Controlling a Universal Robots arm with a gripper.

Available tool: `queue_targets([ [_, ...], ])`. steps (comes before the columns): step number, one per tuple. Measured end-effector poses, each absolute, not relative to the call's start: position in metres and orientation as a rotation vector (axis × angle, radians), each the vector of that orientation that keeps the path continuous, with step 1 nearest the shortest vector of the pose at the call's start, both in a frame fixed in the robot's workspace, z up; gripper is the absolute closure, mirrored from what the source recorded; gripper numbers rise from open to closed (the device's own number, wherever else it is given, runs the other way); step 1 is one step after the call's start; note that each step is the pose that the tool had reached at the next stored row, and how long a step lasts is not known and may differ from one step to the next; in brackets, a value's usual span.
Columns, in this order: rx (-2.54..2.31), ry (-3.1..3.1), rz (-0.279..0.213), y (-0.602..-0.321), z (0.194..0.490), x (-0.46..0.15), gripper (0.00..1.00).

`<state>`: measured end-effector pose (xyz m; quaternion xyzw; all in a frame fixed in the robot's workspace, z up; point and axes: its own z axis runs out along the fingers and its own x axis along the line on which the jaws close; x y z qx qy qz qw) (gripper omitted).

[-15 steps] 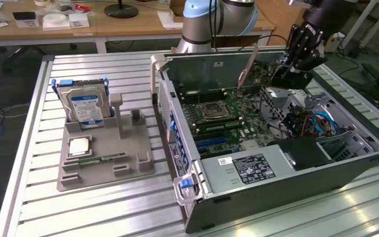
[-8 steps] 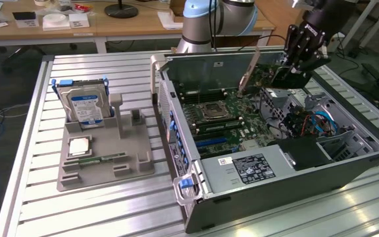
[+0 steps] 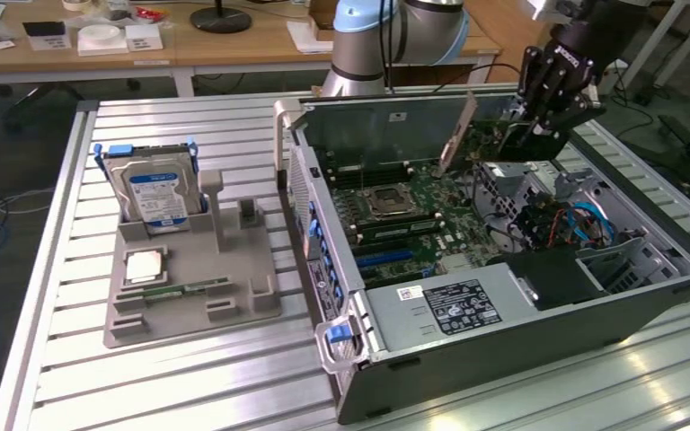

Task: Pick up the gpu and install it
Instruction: 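Insert the gpu into the slot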

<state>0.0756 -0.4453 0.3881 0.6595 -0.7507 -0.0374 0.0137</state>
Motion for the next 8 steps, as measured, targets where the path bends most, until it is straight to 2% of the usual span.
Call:
queue_targets([
  [8, 2.079, -2.342, -0.091, -0.4453, 0.3876, 0.0714, 0.73],
])
